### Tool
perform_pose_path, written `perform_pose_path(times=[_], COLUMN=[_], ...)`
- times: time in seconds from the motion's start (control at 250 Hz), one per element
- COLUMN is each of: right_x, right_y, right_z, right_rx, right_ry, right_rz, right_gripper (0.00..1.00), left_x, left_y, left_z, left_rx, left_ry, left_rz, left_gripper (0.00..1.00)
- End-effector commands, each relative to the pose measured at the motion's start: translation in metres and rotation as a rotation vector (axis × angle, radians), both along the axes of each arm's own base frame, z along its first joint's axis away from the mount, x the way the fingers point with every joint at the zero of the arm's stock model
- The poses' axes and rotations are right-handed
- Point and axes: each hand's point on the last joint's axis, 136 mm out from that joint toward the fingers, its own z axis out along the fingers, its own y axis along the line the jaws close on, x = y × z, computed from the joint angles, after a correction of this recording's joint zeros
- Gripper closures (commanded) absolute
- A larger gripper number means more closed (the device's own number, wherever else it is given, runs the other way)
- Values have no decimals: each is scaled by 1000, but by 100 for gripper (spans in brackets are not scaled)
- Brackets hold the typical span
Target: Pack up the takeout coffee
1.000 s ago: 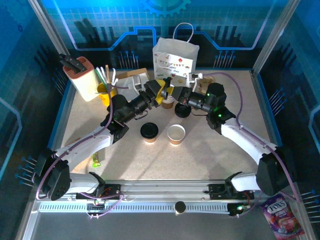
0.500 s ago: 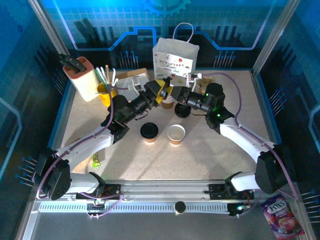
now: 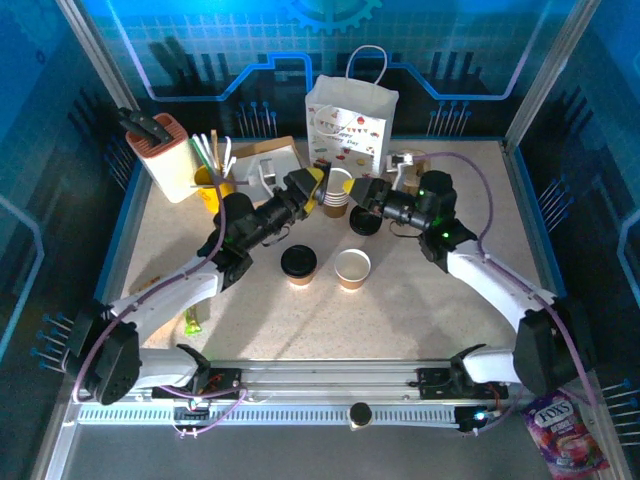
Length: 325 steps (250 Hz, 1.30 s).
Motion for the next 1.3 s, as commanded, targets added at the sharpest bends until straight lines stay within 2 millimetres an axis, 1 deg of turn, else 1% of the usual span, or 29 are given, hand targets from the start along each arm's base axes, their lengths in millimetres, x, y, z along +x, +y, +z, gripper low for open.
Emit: perform_pose_path(times=[0.0, 0.124, 0.244, 0.38, 0.567, 0.607, 0.699, 0.895, 1.067, 1.147, 1.295], right_x=[0, 3, 7, 9, 7, 6, 4, 2, 2, 3, 4], right_y=[-30, -57, -77, -94, -106, -108, -111, -114, -115, -114, -113], right_z=[2, -15, -31, -41, -49, -51, -55, -51, -57, -59, -64], right_rx=[-141, -362, -483, -545, -578, -582, -582, -588, -600, -595, -586], right_ry=[-59, -44, -18, 3, 17, 21, 32, 23, 35, 41, 55], right_rz=[-75, -138, -169, -201, -223, -227, -231, -242, -240, -235, -228], right_gripper=[55, 52, 49, 48, 47, 47, 47, 47, 46, 46, 46], left_x=[-9, -24, -34, -40, -43, -44, -44, -46, -48, -50, -50], left_y=[12, 11, 3, -17, -48, -53, -62, -75, -84, -88, -90], left_z=[-34, -68, -89, -104, -117, -123, -132, -151, -167, -171, -179], left_rx=[237, 480, 682, 878, 1064, 1100, 1163, 1267, 1293, 1288, 1303], left_ry=[-14, -22, -60, -125, -215, -228, -255, -300, -308, -312, -312], left_rz=[38, 22, -24, -84, -144, -156, -170, -211, -252, -269, -284], left_gripper=[27, 26, 25, 25, 25, 25, 25, 24, 24, 24, 24])
